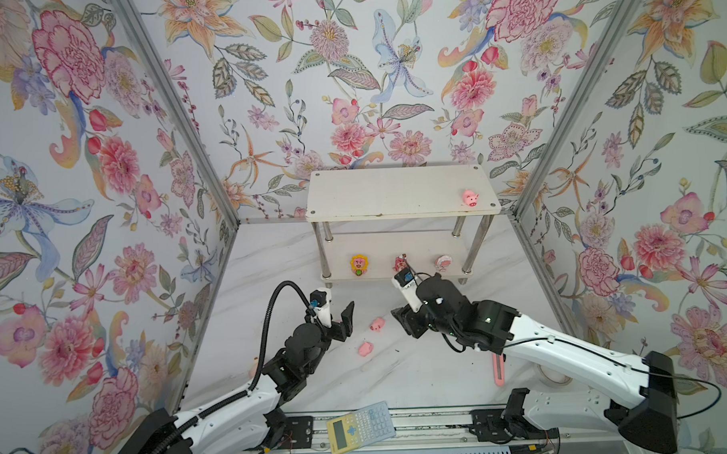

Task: Place and organize the plastic toys onto the shelf
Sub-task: 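Pull the right gripper back down toward the remaining pigs, then lower the open right gripper onto a pink pig and close it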

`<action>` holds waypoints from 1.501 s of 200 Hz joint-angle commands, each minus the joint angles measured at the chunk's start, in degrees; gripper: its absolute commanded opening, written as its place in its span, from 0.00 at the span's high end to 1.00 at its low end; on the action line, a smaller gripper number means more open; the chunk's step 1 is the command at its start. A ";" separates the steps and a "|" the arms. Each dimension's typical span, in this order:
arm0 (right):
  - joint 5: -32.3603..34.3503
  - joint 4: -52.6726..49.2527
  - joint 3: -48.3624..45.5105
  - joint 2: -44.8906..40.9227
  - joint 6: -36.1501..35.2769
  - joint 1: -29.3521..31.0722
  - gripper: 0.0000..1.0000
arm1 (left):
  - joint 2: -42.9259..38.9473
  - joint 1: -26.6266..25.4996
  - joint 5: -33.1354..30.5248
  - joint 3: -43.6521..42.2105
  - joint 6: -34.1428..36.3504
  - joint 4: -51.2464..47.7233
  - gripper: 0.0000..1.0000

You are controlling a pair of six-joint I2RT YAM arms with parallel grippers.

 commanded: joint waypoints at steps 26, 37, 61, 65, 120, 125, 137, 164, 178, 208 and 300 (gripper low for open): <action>-9.63 13.10 -5.14 9.12 8.66 -0.14 0.98 | 3.15 0.68 0.10 0.68 -2.05 -0.39 0.28; -10.18 14.38 -5.75 11.59 9.68 -0.31 1.00 | 4.30 0.74 0.29 1.11 -2.10 -0.73 0.29; -10.66 16.95 -6.13 16.40 10.86 -1.27 1.00 | 6.16 0.77 -0.49 1.43 -2.22 -0.57 0.31; -10.81 17.60 -6.24 16.99 10.95 -1.56 1.00 | 6.36 0.82 -0.49 1.43 -2.27 -0.36 0.31; -12.90 20.84 -5.14 23.11 10.80 -6.48 1.00 | 8.40 1.20 -0.06 1.60 -1.69 0.65 0.31; -13.06 21.09 -4.87 23.62 10.68 -6.79 1.00 | 8.63 1.22 0.02 1.60 -1.67 0.65 0.31; -13.82 21.54 -3.84 25.23 10.34 -7.56 1.00 | 9.04 1.31 0.11 1.68 -1.49 0.76 0.31; -15.06 21.73 -0.22 29.13 9.61 -8.26 1.00 | 9.72 1.52 0.11 1.78 -0.97 1.04 0.31; -16.08 21.58 1.77 30.91 9.44 -8.35 1.00 | 9.94 1.64 -0.06 1.78 -0.65 1.31 0.30; -17.83 21.12 5.99 34.26 9.24 -8.23 1.00 | 10.73 1.90 0.19 1.99 -0.26 1.58 0.30; -17.67 19.46 10.92 35.07 10.05 -7.25 1.00 | 13.93 2.26 1.52 3.01 0.53 1.62 0.28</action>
